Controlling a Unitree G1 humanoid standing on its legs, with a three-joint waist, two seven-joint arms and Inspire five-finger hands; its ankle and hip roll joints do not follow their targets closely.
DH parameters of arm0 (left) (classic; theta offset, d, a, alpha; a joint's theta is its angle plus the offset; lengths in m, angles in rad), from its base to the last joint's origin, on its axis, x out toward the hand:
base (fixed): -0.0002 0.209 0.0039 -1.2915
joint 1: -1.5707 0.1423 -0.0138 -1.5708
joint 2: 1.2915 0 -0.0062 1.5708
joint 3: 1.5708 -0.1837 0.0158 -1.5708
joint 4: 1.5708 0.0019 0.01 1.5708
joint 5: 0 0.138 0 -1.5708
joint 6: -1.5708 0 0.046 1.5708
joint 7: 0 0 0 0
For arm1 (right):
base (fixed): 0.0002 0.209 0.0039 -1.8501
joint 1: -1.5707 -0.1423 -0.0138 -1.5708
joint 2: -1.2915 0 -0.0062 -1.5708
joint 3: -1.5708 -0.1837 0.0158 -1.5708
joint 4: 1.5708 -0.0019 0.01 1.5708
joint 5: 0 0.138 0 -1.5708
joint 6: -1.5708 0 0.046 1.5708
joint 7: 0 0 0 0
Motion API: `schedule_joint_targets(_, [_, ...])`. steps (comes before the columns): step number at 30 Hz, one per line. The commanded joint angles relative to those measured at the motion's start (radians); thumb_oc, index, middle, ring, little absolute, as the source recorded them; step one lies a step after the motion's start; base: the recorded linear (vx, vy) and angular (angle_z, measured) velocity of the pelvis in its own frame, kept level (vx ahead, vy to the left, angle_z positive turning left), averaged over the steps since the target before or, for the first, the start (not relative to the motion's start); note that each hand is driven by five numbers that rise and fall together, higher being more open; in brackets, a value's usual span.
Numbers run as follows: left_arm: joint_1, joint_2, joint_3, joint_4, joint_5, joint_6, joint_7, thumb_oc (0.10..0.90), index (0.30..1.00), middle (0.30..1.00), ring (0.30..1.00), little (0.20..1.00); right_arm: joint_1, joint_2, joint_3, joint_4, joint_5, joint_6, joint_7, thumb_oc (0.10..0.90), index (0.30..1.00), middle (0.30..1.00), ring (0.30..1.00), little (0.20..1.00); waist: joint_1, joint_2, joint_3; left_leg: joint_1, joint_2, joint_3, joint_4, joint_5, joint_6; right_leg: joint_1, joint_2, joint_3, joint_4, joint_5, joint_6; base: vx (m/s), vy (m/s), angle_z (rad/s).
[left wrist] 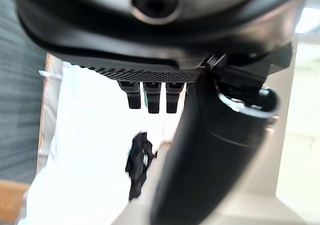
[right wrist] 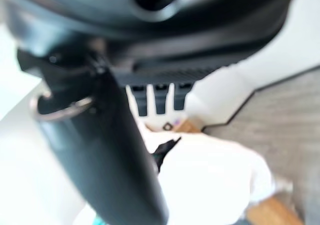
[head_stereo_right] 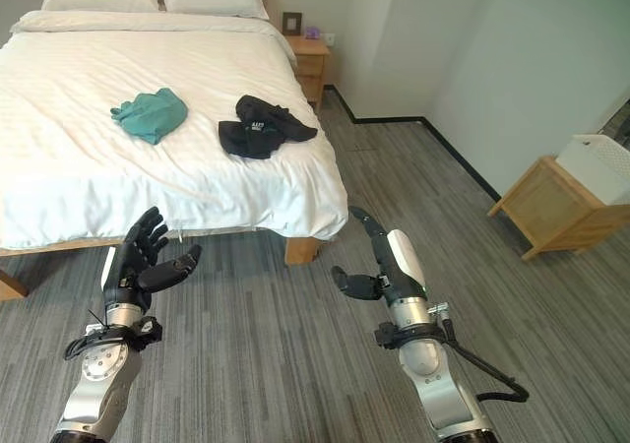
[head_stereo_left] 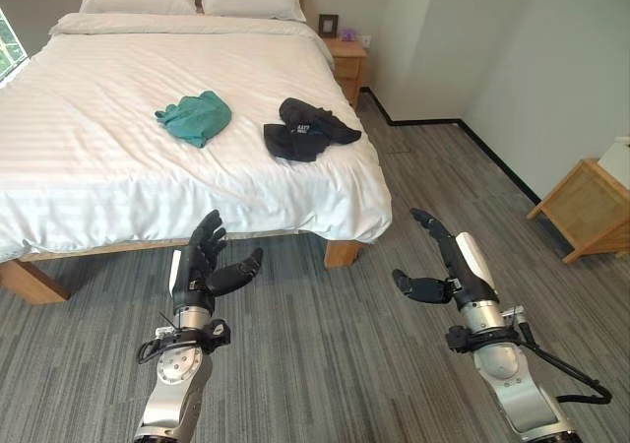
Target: Pick up bed clothes into laundry basket.
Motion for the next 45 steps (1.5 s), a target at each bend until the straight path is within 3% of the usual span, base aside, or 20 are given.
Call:
schedule_joint_targets(1, [-0.028,0.02,0.029,-0.053,0.045,-0.083,-0.02,0.8,0.9,0.9,0.9,0.9,-0.045,-0.024,-0.101,-0.037,0.028,-0.087,-0.022,0.8,0.9,0.9,0.9,0.9,0.025,0.017,-0.016,0.024,0.118,-0.006,0.001,-0.034,-0.09,0.009,-0.107,-0.024,0.081,-0.067,0.126,0.0,0.0,0.0])
schedule_joint_targets(7, [0.041,0.007,0.032,-0.047,0.064,-0.055,-0.032,0.8,0.9,0.9,0.9,0.9,0.039,-0.013,-0.122,-0.001,0.01,-0.07,-0.021,0.8,0.9,0.9,0.9,0.9,0.024,0.019,0.013,0.011,0.136,-0.01,0.033,-0.03,-0.106,0.005,-0.085,-0.008,0.062,-0.082,0.112,0.0,-0.095,0.01])
schedule_joint_targets(9, [0.048,0.018,0.033,-0.057,0.064,-0.049,-0.038,0.8,0.9,0.9,0.9,0.9,0.042,-0.028,-0.131,0.008,0.015,-0.073,-0.022,0.8,0.9,0.9,0.9,0.9,0.036,0.004,0.067,-0.121,0.166,-0.037,0.282,-0.042,-0.131,0.011,-0.077,0.007,0.052,-0.098,0.08,-0.15,-0.199,-0.01])
schedule_joint_targets(12, [0.05,0.012,0.033,-0.069,0.064,-0.06,-0.011,0.8,0.9,0.9,0.9,0.9,0.032,-0.072,-0.129,0.002,0.029,-0.071,-0.029,0.8,0.9,0.9,0.9,0.9,0.083,-0.012,0.143,-0.306,0.2,-0.147,0.582,0.065,-0.168,0.056,-0.051,0.007,0.01,-0.116,0.038,-0.02,-0.209,-0.2])
schedule_joint_targets(16, [0.079,-0.014,0.036,-0.066,0.064,-0.054,-0.008,0.8,0.9,0.9,0.9,0.9,0.031,-0.08,-0.128,0.006,0.024,-0.06,-0.026,0.8,0.9,0.9,0.9,0.9,0.123,-0.022,0.137,-0.405,0.165,-0.147,0.462,-0.002,-0.12,0.083,-0.038,0.024,0.005,-0.161,0.049,0.17,-0.014,-0.16])
schedule_joint_targets(19, [0.081,-0.002,0.017,-0.05,0.097,-0.034,-0.004,0.8,0.9,0.9,0.9,0.9,0.013,-0.104,-0.135,0.031,0.034,-0.054,-0.042,0.8,0.9,0.9,0.9,0.9,0.134,-0.002,0.115,-0.42,0.228,-0.047,0.141,0.121,-0.141,0.133,-0.014,0.027,0.002,-0.219,0.078,0.4,0.128,-0.2])
schedule_joint_targets(24, [0.087,0.003,0.015,-0.056,0.112,-0.03,0.006,0.8,0.9,0.9,0.9,0.9,-0.002,-0.113,-0.12,0.026,0.026,-0.05,-0.038,0.8,0.9,0.9,0.9,0.9,0.118,-0.001,0.084,-0.4,0.258,0.044,0.019,0.147,-0.136,0.195,-0.029,0.041,0.015,-0.267,0.106,0.41,0.178,-0.05])
schedule_joint_targets(26, [0.093,0.011,0.012,-0.049,0.12,-0.025,0.01,0.8,0.9,0.9,0.9,0.9,-0.01,-0.111,-0.103,0.02,0.006,-0.049,-0.033,0.8,0.9,0.9,0.9,0.9,0.125,-0.01,0.06,-0.391,0.261,0.067,0.024,0.202,-0.127,0.195,-0.046,0.058,0.069,-0.281,0.112,0.57,0.293,-0.48])
schedule_joint_targets(27, [0.082,0.033,0.001,-0.034,0.136,-0.016,0.008,0.8,0.9,0.9,0.9,0.9,-0.034,-0.117,-0.088,0.02,-0.033,-0.045,-0.039,0.8,0.9,0.9,0.9,0.9,0.13,-0.044,0.043,-0.362,0.233,0.088,0.041,0.186,-0.099,0.174,-0.082,0.07,0.169,-0.228,0.137,0.51,0.214,-0.71])
schedule_joint_targets(28, [0.081,0.034,0.001,-0.033,0.136,-0.016,0.008,0.8,0.9,0.9,0.9,0.9,-0.034,-0.116,-0.088,0.021,-0.033,-0.045,-0.039,0.8,0.9,0.9,0.9,0.9,0.133,-0.048,0.043,-0.36,0.231,0.093,0.04,0.184,-0.097,0.171,-0.087,0.072,0.173,-0.23,0.14,0.45,0.196,-0.63])
schedule_joint_targets(30, [0.056,0.07,-0.014,-0.018,0.145,-0.006,0.016,0.8,0.9,0.9,0.9,0.9,-0.072,-0.125,-0.091,0.013,-0.05,-0.035,-0.06,0.8,0.9,0.9,0.9,0.9,0.117,-0.082,0.037,-0.315,0.195,0.129,0.054,0.133,-0.062,0.099,-0.136,0.089,0.349,-0.093,0.193,0.33,0.194,-0.43])
schedule_joint_targets(32, [0.047,0.094,-0.022,-0.026,0.157,-0.001,0.021,0.8,0.9,0.9,0.9,0.9,-0.118,-0.151,-0.095,-0.004,-0.06,-0.022,-0.078,0.8,0.9,0.9,0.9,0.9,0.089,-0.08,0.039,-0.25,0.16,0.146,0.03,0.09,-0.029,0.013,-0.157,0.118,0.526,0.038,0.216,0.46,0.323,-0.11])
schedule_joint_targets(33, [0.051,0.116,-0.019,-0.029,0.163,-0.007,0.022,0.8,0.9,0.9,0.9,0.9,-0.181,-0.205,-0.104,-0.025,-0.082,-0.02,-0.092,0.8,0.9,0.9,0.9,0.9,0.07,-0.064,0.047,-0.181,0.141,0.14,0.01,0.024,-0.016,-0.079,-0.188,0.09,0.659,0.106,0.235,0.53,0.326,0.04])
schedule_joint_targets(34, [0.049,0.121,-0.015,-0.031,0.163,-0.01,0.022,0.8,0.9,0.9,0.9,0.9,-0.207,-0.23,-0.104,-0.039,-0.094,-0.018,-0.097,0.8,0.9,0.9,0.9,0.9,0.063,-0.055,0.052,-0.157,0.137,0.14,0.007,0.007,-0.014,-0.121,-0.212,0.072,0.667,0.111,0.235,0.37,0.205,0.04])
schedule_joint_targets(35, [0.048,0.119,-0.012,-0.031,0.163,-0.01,0.022,0.8,0.9,0.9,0.9,0.9,-0.211,-0.231,-0.102,-0.04,-0.094,-0.017,-0.097,0.8,0.9,0.9,0.9,0.9,0.062,-0.049,0.054,-0.163,0.145,0.158,0.006,0.026,-0.007,-0.125,-0.208,0.062,0.66,0.124,0.229,0.36,0.086,-0.01])
schedule_joint_targets(36, [0.026,0.126,-0.02,-0.027,0.163,-0.01,0.028,0.8,0.9,0.9,0.9,0.9,-0.285,-0.273,-0.096,-0.054,-0.114,-0.005,-0.123,0.8,0.9,0.9,0.9,0.9,0.049,-0.038,0.07,-0.125,0.128,0.138,0.001,-0.003,-0.015,-0.198,-0.225,0.04,0.578,0.056,0.205,0.24,0.036,0.14])
schedule_joint_targets(38, [0.018,0.125,-0.018,-0.022,0.166,-0.01,0.026,0.8,0.9,0.9,0.9,0.9,-0.314,-0.29,-0.096,-0.059,-0.131,0.006,-0.129,0.8,0.9,0.9,0.9,0.9,0.034,-0.031,0.081,-0.112,0.123,0.121,0.001,-0.014,-0.02,-0.21,-0.216,0.035,0.517,0.023,0.193,0.39,-0.027,0.35])
schedule_joint_targets(39, [0.003,0.122,-0.036,-0.007,0.163,-0.011,0.019,0.8,0.9,0.9,0.9,0.9,-0.352,-0.297,-0.087,-0.057,-0.147,0.024,-0.14,0.8,0.9,0.9,0.9,0.9,0.024,-0.034,0.08,-0.085,0.108,0.086,0.001,-0.04,-0.035,-0.232,-0.19,0.07,0.299,-0.041,0.171,0.4,-0.091,0.63])
schedule_joint_targets(41, [-0.011,0.121,-0.034,0.003,0.154,-0.016,0.01,0.8,0.9,0.9,0.9,0.9,-0.384,-0.294,-0.066,-0.041,-0.156,0.048,-0.14,0.8,0.9,0.9,0.9,0.9,0.025,-0.042,0.08,-0.052,0.116,0.049,0.001,-0.068,-0.056,-0.246,-0.193,0.091,0.142,-0.003,0.192,0.4,-0.169,0.79])
schedule_joint_targets(45, [-0.009,0.122,-0.034,0.037,0.148,-0.021,-0.011,0.8,0.9,0.9,0.9,0.9,-0.459,-0.3,-0.002,0.102,-0.19,0.097,-0.137,0.8,0.9,0.9,0.9,0.9,0.051,-0.066,0.07,0.0,0.122,0.006,0.001,-0.101,-0.078,-0.291,-0.222,0.082,0.049,0.073,0.209,0.33,-0.156,1.21])
